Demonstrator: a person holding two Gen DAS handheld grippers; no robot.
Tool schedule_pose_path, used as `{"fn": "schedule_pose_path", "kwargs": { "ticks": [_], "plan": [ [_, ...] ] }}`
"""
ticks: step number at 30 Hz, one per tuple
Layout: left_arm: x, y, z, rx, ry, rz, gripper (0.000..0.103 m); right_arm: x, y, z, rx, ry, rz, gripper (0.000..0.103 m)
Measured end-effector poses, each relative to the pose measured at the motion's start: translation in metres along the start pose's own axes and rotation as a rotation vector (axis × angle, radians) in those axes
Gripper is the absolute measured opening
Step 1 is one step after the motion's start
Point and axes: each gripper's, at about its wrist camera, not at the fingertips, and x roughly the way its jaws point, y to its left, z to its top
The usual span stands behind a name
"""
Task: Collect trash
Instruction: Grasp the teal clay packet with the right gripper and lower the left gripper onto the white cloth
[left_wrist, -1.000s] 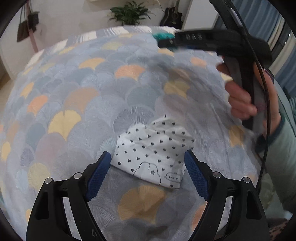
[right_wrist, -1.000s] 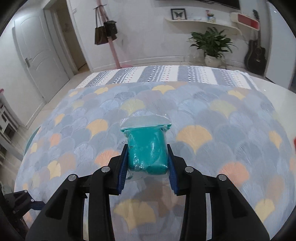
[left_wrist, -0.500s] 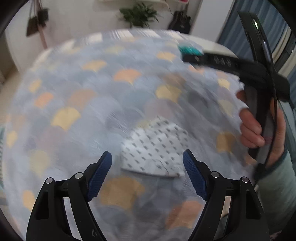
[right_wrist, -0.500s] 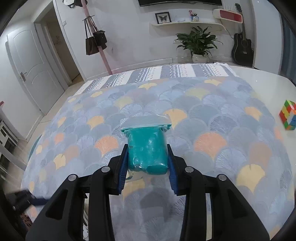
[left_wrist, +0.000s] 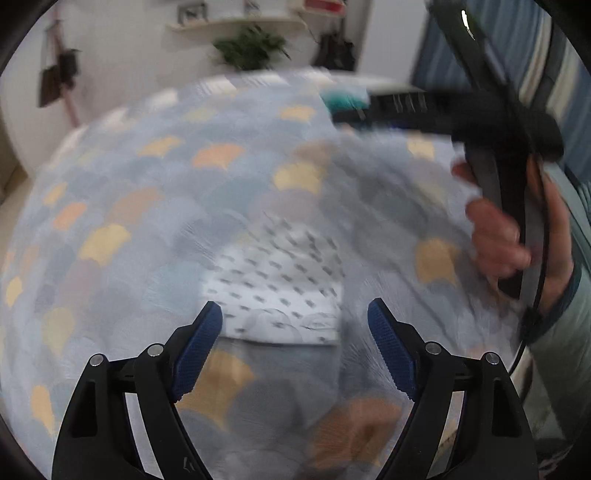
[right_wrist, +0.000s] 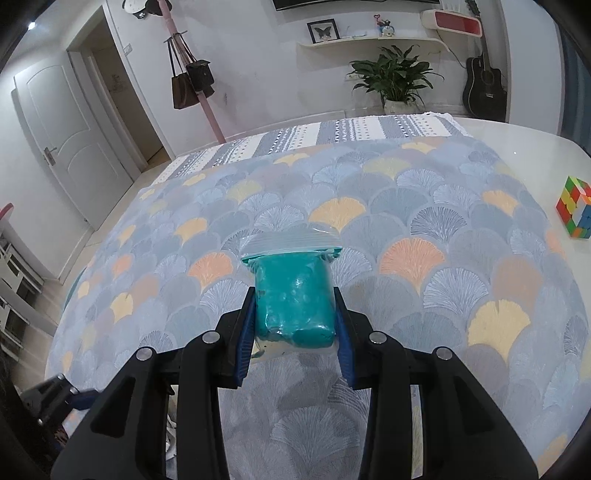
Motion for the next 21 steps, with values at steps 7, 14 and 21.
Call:
{"fn": "schedule_pose_path", "kwargs": {
  "ticks": [7, 14, 21],
  "plan": [
    [0.013, 0.0, 0.009, 0.042, -0.031, 0.121, 0.082, 0.0, -0.007, 0.001, 0.026, -0.001, 0.009, 0.035],
    [0.018, 0.031, 0.032, -0.038, -0.05, 0.125, 0.073, 0.006, -0.006, -0.001, 0.025, 0.009, 0.015, 0.035],
    [0.019, 0.056, 0.052, -0.127, -0.068, 0.052, 0.023, 0.005, -0.005, 0.0, 0.025, 0.01, 0.02, 0.035]
  ]
}}
